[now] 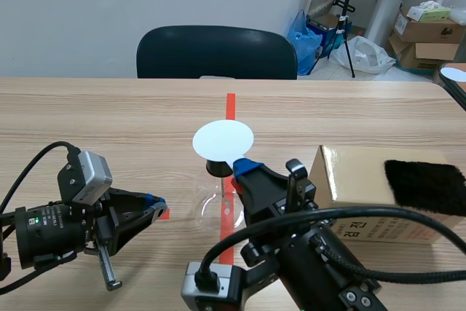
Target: Do the electroscope experiment
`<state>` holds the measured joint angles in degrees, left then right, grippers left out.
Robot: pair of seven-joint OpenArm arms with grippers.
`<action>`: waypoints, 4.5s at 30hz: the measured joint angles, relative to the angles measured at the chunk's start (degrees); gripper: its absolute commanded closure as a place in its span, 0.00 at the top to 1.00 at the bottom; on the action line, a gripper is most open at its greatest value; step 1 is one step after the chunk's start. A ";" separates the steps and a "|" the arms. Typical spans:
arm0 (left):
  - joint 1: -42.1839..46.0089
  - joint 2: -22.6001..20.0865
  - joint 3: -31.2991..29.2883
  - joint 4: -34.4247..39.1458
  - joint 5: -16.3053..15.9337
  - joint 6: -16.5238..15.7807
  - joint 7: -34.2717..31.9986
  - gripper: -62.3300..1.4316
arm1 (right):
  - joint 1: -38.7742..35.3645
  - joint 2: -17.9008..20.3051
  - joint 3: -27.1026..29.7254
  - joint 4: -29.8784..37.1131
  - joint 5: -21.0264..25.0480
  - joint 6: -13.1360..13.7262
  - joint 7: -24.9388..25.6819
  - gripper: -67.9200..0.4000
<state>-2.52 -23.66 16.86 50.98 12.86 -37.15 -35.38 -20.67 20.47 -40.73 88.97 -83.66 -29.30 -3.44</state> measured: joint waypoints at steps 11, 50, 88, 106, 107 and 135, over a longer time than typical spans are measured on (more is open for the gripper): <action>0.00 0.00 0.00 0.00 0.00 0.00 0.00 0.07 | 0.00 0.00 0.00 0.00 0.00 0.00 0.00 0.02; 0.00 0.00 0.00 0.00 0.00 0.00 0.00 0.07 | 0.00 0.00 0.00 0.00 0.00 0.00 -20.44 0.02; 0.00 0.00 0.00 0.00 0.00 0.00 0.00 0.07 | 0.00 0.02 0.00 0.00 0.00 0.00 -17.51 0.02; 0.00 0.00 0.00 0.00 0.00 0.00 0.00 0.07 | 0.00 0.00 0.00 0.00 0.00 0.00 -1.88 0.02; 0.00 0.00 0.00 0.00 0.00 0.00 0.00 0.07 | 0.00 0.02 0.00 0.00 0.00 0.00 -0.87 0.02; 0.00 0.00 0.00 0.00 0.00 0.00 0.00 0.07 | 0.00 0.02 0.00 0.00 0.00 0.00 0.63 0.02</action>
<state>-2.52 -23.66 16.86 50.98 12.86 -37.15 -35.38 -20.67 20.49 -40.73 88.97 -83.66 -29.30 -2.81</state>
